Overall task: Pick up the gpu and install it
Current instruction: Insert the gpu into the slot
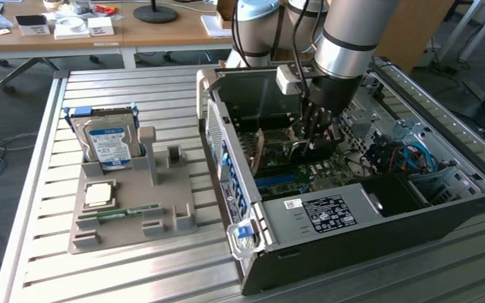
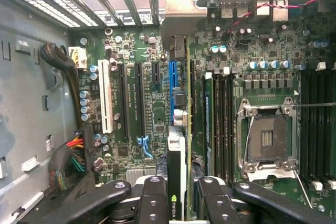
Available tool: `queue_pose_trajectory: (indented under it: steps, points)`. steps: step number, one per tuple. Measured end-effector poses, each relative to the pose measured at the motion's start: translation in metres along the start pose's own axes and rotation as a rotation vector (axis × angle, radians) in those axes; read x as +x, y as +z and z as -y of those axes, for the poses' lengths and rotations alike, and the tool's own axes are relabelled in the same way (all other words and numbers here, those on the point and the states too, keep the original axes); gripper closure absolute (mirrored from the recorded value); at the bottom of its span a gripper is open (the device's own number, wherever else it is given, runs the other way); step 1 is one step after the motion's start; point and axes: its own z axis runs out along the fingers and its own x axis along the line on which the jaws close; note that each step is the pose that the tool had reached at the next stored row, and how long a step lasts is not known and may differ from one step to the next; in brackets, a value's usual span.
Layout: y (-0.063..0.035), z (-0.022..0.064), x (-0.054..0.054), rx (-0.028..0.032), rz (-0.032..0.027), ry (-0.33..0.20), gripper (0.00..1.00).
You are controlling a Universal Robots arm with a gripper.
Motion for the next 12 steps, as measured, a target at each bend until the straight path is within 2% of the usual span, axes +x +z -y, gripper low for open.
queue_pose_trajectory:
  steps: [12]
  points:
    - [0.0038,-0.0012,0.0001,-0.0001,-0.0001,0.000,0.73]
